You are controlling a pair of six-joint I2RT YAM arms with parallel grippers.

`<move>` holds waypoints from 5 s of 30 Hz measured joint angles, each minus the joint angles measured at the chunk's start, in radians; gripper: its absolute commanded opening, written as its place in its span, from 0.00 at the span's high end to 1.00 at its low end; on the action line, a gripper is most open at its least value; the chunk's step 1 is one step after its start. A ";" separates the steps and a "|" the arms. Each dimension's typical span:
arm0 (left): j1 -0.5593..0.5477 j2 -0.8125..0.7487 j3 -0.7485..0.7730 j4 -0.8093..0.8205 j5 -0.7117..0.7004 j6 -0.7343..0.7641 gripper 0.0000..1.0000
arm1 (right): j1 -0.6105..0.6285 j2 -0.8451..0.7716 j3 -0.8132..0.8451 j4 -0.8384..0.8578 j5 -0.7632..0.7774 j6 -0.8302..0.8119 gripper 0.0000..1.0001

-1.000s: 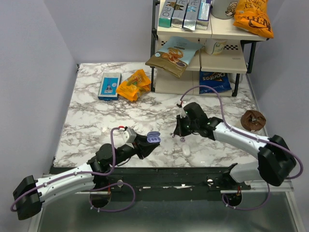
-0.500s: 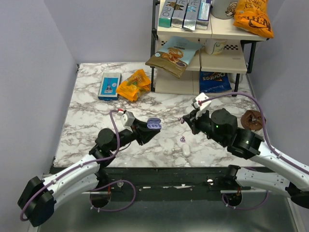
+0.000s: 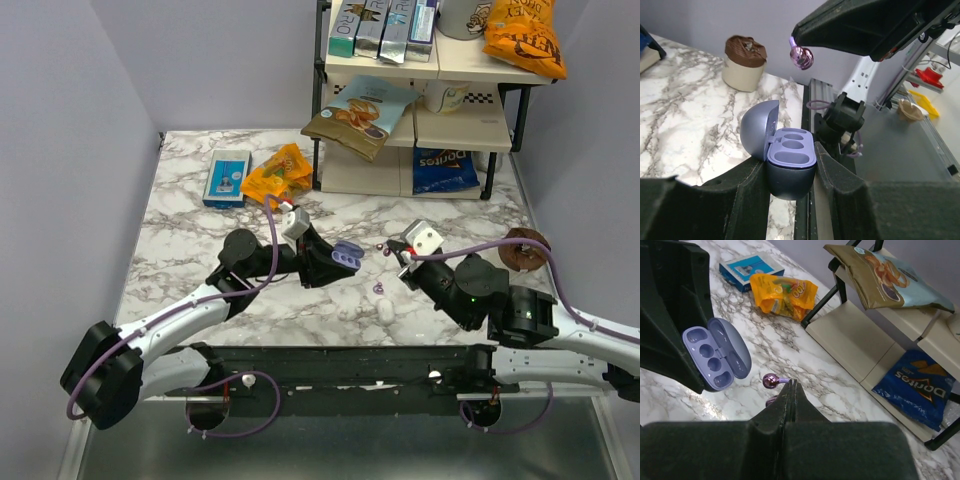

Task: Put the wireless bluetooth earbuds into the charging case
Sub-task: Place the earbud in the charging case, then pick up the earbud from the center of the board.

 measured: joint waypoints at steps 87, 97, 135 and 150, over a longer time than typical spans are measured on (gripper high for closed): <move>0.008 0.036 0.021 0.024 0.058 0.018 1.00 | 0.181 -0.006 -0.128 0.279 0.163 -0.105 0.51; -0.011 -0.076 -0.118 0.019 -0.082 0.049 1.00 | -0.385 0.028 -0.098 0.028 -0.138 0.351 0.56; -0.232 -0.328 -0.286 -0.059 -0.480 0.134 1.00 | -0.498 0.599 -0.223 -0.030 -0.504 0.622 0.48; -0.235 -0.328 -0.294 -0.065 -0.487 0.136 1.00 | -0.498 0.676 -0.204 -0.030 -0.492 0.623 0.58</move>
